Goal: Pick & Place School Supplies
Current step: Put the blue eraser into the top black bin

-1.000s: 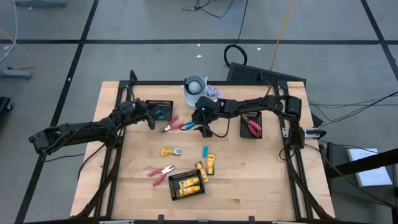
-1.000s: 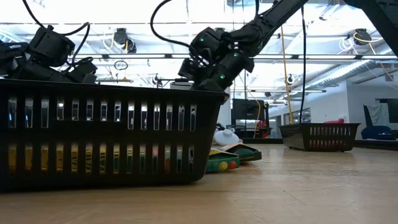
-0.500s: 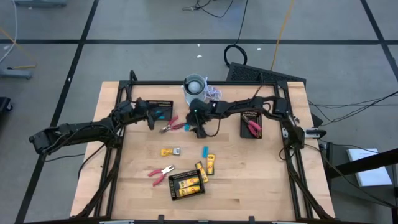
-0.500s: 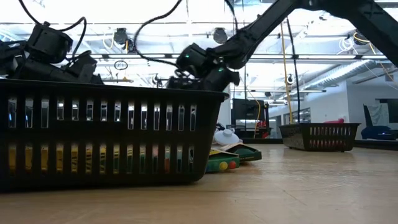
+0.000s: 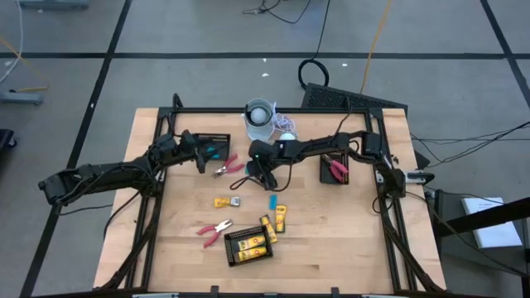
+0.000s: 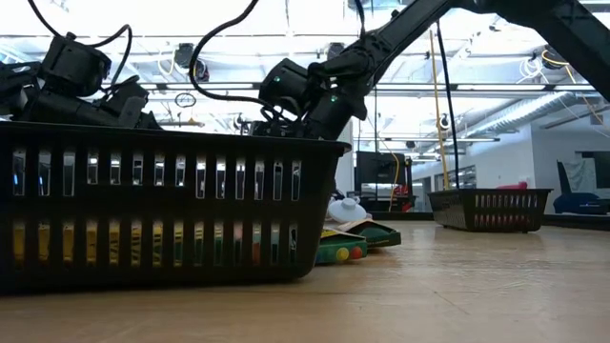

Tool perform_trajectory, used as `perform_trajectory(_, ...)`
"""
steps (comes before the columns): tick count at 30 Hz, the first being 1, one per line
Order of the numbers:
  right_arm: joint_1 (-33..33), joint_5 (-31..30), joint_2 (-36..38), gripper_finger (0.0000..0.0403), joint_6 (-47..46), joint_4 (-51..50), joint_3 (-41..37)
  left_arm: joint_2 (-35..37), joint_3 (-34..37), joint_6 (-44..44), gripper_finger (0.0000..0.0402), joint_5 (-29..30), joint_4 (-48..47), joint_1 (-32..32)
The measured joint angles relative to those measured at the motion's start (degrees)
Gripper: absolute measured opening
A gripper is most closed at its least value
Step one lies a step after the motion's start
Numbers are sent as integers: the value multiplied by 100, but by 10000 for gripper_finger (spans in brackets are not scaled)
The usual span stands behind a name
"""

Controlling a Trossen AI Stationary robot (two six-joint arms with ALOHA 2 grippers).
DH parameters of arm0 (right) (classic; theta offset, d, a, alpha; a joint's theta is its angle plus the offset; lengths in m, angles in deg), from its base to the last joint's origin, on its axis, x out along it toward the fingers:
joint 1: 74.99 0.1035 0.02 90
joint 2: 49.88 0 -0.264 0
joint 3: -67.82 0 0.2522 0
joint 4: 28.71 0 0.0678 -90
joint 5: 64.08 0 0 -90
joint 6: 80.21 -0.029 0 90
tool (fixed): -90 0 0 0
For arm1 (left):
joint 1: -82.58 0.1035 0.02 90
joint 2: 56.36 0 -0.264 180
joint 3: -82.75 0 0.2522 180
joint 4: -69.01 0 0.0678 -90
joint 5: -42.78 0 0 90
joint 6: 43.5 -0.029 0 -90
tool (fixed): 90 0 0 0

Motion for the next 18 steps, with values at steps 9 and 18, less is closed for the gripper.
perform_trajectory(9,351,-580,191,229,7,-1166,80,0,0,-42,271,-4,-25,1)
perform_trajectory(18,1079,-730,556,229,-446,-1814,69,0,0,-101,271,-11,-95,0)
